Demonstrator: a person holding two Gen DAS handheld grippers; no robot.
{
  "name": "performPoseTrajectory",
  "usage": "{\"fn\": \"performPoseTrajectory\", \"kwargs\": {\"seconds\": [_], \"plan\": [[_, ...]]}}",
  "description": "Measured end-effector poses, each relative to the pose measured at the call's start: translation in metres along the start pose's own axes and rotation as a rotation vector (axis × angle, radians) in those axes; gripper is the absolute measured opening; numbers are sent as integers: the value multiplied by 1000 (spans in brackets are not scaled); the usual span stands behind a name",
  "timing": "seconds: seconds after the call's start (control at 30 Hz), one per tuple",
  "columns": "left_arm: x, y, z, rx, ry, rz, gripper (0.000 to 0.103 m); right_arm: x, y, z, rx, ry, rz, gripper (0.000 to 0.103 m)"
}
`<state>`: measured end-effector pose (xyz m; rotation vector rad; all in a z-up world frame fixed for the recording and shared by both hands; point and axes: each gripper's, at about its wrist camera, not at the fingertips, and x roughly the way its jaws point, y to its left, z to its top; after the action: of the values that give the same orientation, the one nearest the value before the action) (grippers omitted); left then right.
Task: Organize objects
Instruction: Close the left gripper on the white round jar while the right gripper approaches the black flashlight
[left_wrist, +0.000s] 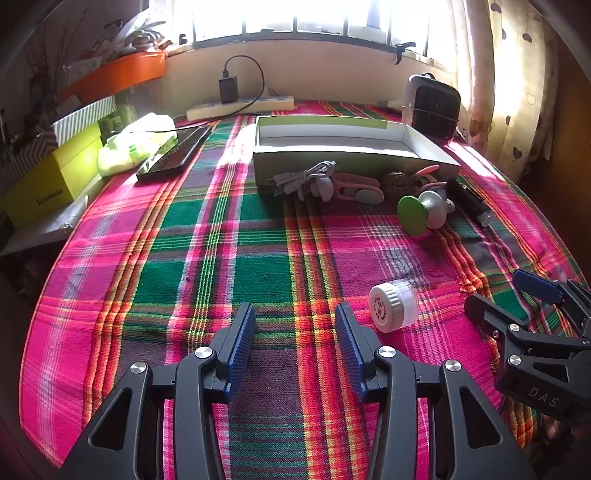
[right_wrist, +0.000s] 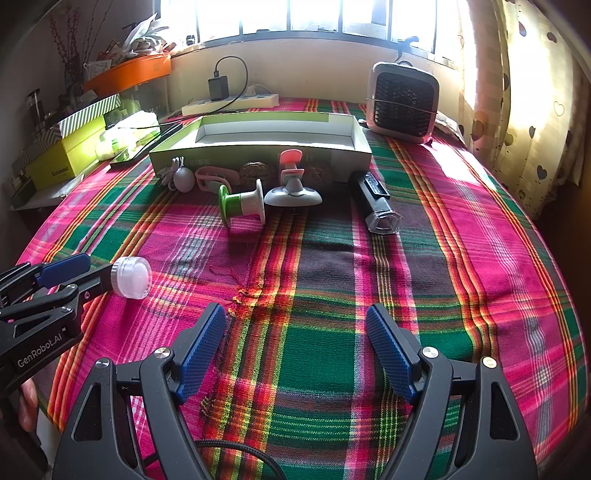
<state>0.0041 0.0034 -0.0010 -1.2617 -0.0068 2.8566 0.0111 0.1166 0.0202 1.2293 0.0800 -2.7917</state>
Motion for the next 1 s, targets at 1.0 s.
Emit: {"fn": "performPoseTrajectory", "kwargs": {"seconds": [1.0], "plan": [[-12,-12,11,113,-3,-331,42,-5,-30,0,27,-11,97,79]]}}
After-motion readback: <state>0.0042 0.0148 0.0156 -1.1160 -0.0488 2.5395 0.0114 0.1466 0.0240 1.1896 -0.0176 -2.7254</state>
